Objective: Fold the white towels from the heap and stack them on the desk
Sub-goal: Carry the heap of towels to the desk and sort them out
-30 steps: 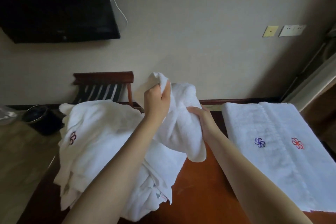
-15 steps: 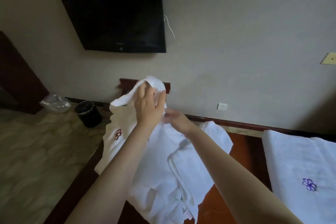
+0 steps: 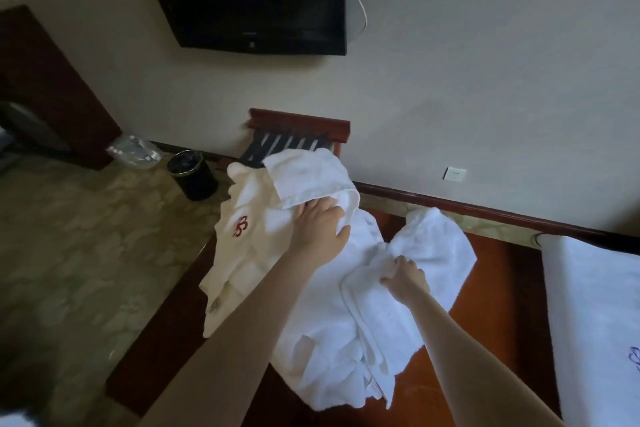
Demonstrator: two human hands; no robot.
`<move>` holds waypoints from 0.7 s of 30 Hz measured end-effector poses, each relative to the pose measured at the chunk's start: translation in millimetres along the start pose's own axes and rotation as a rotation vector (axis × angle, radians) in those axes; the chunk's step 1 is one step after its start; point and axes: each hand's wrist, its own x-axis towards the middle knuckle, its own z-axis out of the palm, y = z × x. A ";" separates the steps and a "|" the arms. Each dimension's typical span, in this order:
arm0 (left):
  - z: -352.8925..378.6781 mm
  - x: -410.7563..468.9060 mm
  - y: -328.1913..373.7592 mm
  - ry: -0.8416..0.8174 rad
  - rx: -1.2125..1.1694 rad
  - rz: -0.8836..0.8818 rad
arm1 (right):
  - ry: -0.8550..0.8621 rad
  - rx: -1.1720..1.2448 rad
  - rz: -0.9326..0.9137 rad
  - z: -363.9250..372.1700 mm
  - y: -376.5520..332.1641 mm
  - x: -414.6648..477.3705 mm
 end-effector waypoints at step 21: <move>-82.7 7.6 51.5 0.538 -0.904 -0.042 | 0.804 0.691 -0.833 -192.9 -121.2 -121.3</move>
